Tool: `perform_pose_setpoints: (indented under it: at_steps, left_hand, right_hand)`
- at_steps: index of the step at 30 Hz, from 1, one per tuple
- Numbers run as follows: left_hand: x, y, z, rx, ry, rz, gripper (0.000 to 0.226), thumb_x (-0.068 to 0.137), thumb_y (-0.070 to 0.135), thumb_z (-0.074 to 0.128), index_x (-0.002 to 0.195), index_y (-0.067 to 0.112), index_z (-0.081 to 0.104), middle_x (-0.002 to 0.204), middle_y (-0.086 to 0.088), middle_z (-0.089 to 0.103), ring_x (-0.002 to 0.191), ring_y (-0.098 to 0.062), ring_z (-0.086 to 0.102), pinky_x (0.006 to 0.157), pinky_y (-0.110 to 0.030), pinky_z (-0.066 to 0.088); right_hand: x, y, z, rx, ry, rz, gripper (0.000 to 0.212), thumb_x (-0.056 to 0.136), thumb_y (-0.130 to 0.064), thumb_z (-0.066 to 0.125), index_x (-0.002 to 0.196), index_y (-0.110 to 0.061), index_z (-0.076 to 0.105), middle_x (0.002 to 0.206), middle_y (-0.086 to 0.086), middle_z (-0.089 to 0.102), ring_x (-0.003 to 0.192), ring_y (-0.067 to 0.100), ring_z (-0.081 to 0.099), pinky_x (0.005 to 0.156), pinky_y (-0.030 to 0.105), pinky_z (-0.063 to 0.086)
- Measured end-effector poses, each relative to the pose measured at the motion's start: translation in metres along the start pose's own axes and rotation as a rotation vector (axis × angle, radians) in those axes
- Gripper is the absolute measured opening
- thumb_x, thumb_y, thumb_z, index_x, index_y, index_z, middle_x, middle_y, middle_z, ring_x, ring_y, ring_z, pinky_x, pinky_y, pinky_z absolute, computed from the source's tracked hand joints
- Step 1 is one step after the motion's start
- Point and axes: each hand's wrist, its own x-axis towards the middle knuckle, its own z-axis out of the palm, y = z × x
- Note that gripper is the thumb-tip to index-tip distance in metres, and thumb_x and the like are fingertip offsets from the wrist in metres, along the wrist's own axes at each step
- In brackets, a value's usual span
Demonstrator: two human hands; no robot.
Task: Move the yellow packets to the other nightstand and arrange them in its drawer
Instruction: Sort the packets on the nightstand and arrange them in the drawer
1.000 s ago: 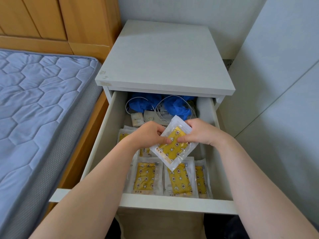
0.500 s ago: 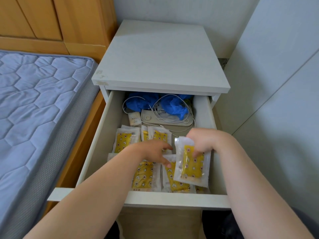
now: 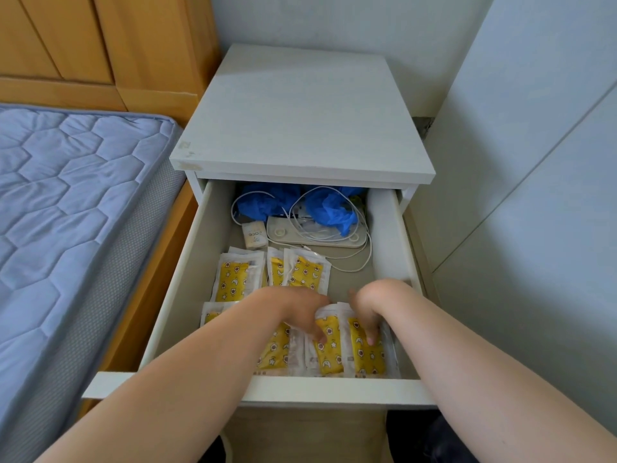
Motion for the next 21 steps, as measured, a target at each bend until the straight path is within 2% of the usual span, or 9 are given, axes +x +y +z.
perform_pose_setpoints:
  at_steps: [3,6,8,10,12,15,17,19,21]
  left_hand:
    - [0.002,-0.001,0.001,-0.010,-0.010,0.002,0.069,0.079,0.049,0.071,0.138,0.026,0.044,0.136,0.003,0.052,0.124,-0.022,0.049,0.103,-0.041,0.042]
    - [-0.002,-0.004,-0.004,-0.059,-0.023,-0.004,0.070,0.083,0.053,0.065,0.142,0.025,0.040,0.142,0.004,0.048,0.127,-0.020,0.046,0.106,-0.039,0.039]
    - [-0.008,-0.011,-0.013,-0.103,0.028,-0.024,0.067,0.090,0.053,0.055,0.147,0.023,0.035,0.149,0.004,0.040,0.133,-0.018,0.041,0.110,-0.037,0.034]
    - [-0.013,-0.024,-0.023,-0.149,0.130,-0.082,0.059,0.095,0.046,0.049,0.147,0.021,0.034,0.152,0.002,0.037,0.135,-0.018,0.038,0.111,-0.035,0.032]
    - [-0.017,-0.042,-0.029,-0.130,0.240,-0.181,0.055,0.097,0.037,0.050,0.147,0.021,0.035,0.152,-0.002,0.036,0.137,-0.022,0.036,0.110,-0.035,0.032]
    - [-0.022,-0.063,-0.030,-0.051,0.345,-0.323,0.071,0.090,0.033,0.060,0.150,0.025,0.025,0.158,-0.004,0.019,0.144,-0.029,0.016,0.114,-0.043,0.023]
    - [-0.024,-0.072,-0.029,-0.040,0.357,-0.382,0.084,0.084,0.036,0.067,0.152,0.030,0.017,0.161,-0.002,0.008,0.146,-0.032,0.005,0.116,-0.049,0.016]
    - [-0.022,-0.080,-0.025,-0.035,0.318,-0.394,0.096,0.082,0.036,0.071,0.153,0.030,0.008,0.162,-0.001,0.002,0.147,-0.032,0.002,0.117,-0.050,0.014]
    - [-0.018,-0.087,-0.021,-0.065,0.272,-0.406,0.102,0.081,0.037,0.073,0.154,0.031,0.002,0.162,-0.001,0.000,0.147,-0.034,-0.001,0.118,-0.050,0.013]
  right_hand:
    - [0.003,-0.001,-0.001,-0.025,-0.066,-0.001,0.069,0.075,-0.040,0.077,0.134,-0.016,0.052,0.128,0.005,0.059,0.110,0.028,0.060,0.094,0.041,0.050]
    - [0.000,0.004,-0.002,0.056,-0.087,-0.024,0.063,0.078,-0.039,0.074,0.133,-0.014,0.053,0.130,0.007,0.058,0.111,0.029,0.060,0.095,0.041,0.050]
    - [-0.002,0.009,-0.003,0.178,0.020,-0.032,0.053,0.087,-0.025,0.064,0.135,-0.009,0.049,0.134,0.010,0.054,0.116,0.030,0.057,0.091,0.039,0.050]
    - [-0.005,0.010,-0.007,0.388,0.201,-0.020,0.048,0.089,-0.010,0.049,0.137,-0.006,0.046,0.136,0.013,0.051,0.120,0.029,0.053,0.097,0.039,0.047]
    - [-0.002,0.006,-0.015,0.664,0.359,0.000,0.043,0.091,-0.008,0.043,0.133,-0.005,0.050,0.131,0.013,0.055,0.117,0.027,0.055,0.095,0.035,0.046]
    - [0.012,-0.007,-0.026,0.970,0.455,0.045,0.036,0.093,-0.018,0.050,0.124,0.000,0.054,0.119,0.015,0.060,0.099,0.025,0.059,0.077,0.028,0.044]
    - [0.024,-0.016,-0.028,1.063,0.422,0.071,0.038,0.094,-0.026,0.052,0.122,-0.001,0.054,0.116,0.016,0.063,0.093,0.024,0.061,0.076,0.030,0.047]
    - [0.038,-0.024,-0.027,1.125,0.398,0.099,0.039,0.094,-0.032,0.054,0.119,-0.003,0.055,0.111,0.015,0.065,0.093,0.026,0.064,0.079,0.033,0.051]
    - [0.048,-0.030,-0.026,1.135,0.436,0.132,0.037,0.090,-0.036,0.060,0.112,-0.007,0.059,0.102,0.010,0.065,0.091,0.025,0.065,0.073,0.031,0.051]
